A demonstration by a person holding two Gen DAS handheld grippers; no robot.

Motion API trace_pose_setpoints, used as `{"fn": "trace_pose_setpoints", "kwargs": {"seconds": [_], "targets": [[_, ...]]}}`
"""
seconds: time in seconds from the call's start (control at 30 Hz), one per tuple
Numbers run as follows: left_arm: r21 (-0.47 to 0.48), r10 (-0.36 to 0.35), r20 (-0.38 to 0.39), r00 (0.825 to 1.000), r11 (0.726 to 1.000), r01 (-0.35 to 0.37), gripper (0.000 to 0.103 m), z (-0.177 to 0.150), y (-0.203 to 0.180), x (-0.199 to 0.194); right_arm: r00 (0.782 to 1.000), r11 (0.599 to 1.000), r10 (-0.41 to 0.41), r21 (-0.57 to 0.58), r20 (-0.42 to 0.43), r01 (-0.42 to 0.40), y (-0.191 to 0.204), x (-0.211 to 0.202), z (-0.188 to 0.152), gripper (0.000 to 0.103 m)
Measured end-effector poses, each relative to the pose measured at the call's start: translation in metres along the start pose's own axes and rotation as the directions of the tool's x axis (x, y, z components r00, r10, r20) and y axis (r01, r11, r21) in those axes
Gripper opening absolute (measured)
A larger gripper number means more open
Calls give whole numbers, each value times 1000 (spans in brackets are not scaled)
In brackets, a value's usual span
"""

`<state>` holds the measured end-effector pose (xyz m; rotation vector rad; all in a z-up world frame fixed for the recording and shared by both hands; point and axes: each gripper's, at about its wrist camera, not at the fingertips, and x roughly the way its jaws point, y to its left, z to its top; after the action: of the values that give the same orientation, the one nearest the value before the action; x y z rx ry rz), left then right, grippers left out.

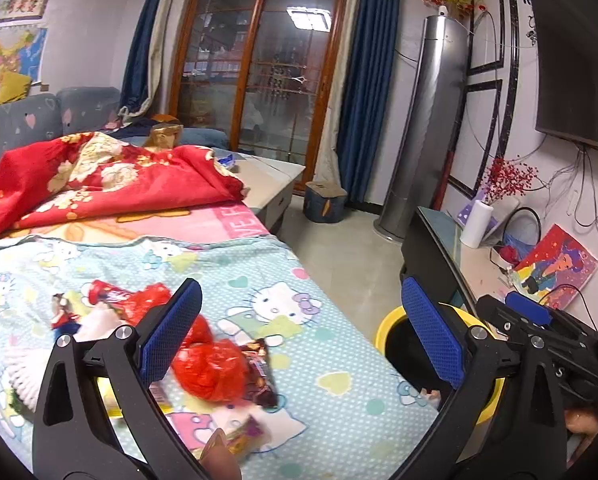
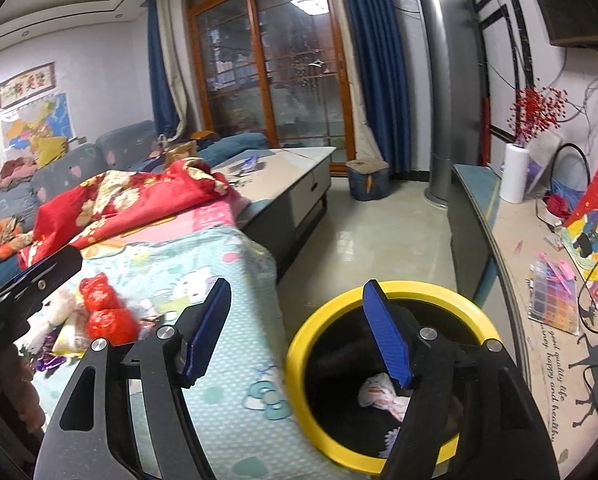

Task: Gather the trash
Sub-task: 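Move both tools back over the remaining trash on the bed, then grasp the white mesh net with the left tool while the right tool grasps a candy wrapper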

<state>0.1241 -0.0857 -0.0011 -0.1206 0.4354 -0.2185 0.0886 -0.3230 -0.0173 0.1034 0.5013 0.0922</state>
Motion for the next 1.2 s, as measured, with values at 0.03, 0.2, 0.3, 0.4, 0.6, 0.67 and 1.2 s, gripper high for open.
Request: {"fn": "trace_pose_setpoints", "kwargs": {"seconds": [0.03, 0.2, 0.3, 0.4, 0.6, 0.67, 1.2], "targets": [[-3, 6, 2, 1000, 1000, -6, 92, -1, 3, -2, 1000, 1000, 11, -5, -2, -11, 5, 0, 0, 66], [-24, 35, 8, 999, 999, -35, 92, -1, 20, -9, 998, 998, 56, -30, -14, -56, 25, -1, -3, 68], [-36, 56, 13, 998, 998, -56, 92, 0, 31, -14, 996, 995, 85, -45, -23, -86, 37, -2, -5, 68], [-49, 75, 17, 997, 996, -74, 92, 0, 41, -19, 993, 991, 114, -61, -35, -116, 50, -1, -7, 69], [-68, 127, 23, 992, 990, -125, 92, 2, 66, -30, 982, 979, 177, -86, -69, -182, 78, -1, -13, 69], [-69, 149, 22, 989, 987, -147, 92, 2, 75, -34, 978, 975, 193, -92, -80, -200, 86, 0, -15, 69], [-16, 276, -40, 960, 961, -277, 92, -11, 154, -64, 929, 948, 275, -91, -249, -305, 155, 22, -39, 69]]}}
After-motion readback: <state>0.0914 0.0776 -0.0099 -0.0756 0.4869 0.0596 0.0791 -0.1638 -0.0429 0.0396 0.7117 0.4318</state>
